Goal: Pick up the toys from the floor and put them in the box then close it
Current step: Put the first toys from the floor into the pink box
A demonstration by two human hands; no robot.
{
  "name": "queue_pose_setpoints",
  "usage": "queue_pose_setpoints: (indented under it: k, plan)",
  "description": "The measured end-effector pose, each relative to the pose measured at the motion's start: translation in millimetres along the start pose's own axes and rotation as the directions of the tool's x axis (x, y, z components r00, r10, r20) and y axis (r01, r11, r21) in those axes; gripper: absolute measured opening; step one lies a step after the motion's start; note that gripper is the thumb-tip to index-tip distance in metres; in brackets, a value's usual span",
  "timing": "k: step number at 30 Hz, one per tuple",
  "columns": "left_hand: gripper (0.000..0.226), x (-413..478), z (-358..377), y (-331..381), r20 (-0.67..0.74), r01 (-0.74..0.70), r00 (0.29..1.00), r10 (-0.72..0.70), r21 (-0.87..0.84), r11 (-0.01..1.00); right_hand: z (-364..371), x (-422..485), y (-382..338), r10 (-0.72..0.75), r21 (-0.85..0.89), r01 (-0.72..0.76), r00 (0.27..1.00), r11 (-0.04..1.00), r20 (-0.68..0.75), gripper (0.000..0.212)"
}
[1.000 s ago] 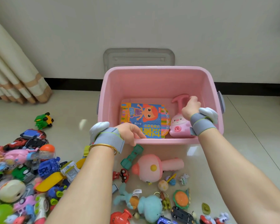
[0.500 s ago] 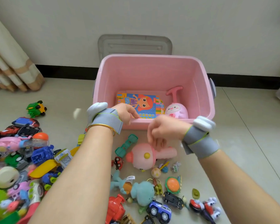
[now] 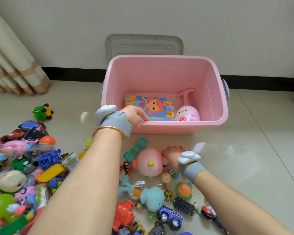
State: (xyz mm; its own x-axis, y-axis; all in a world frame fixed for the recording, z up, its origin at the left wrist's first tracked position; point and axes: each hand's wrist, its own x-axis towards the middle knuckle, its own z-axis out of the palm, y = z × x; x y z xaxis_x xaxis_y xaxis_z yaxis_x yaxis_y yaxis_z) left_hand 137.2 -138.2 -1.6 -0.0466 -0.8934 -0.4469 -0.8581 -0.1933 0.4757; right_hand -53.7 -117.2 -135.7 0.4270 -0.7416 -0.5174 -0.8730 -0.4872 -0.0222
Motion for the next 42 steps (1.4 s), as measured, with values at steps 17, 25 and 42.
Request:
queue_pose_setpoints:
  k: [17,25,42]
  plan:
    - [0.036,-3,9,-7,-0.023,-0.022,1.0,0.021,-0.032,0.999,-145,-117,-19,-0.098,-0.027,0.095,0.985,0.995,-0.139,0.029]
    - [0.026,0,11,-14,-0.043,-0.016,0.999,0.013,-0.072,0.997,-175,-138,31,0.07,0.421,0.016,0.98,0.907,-0.188,0.03]
    - [0.045,-8,7,-9,0.071,-0.028,0.997,0.028,-0.004,1.0,-148,15,33,0.456,0.975,-0.042,0.879,-0.216,0.139,0.013]
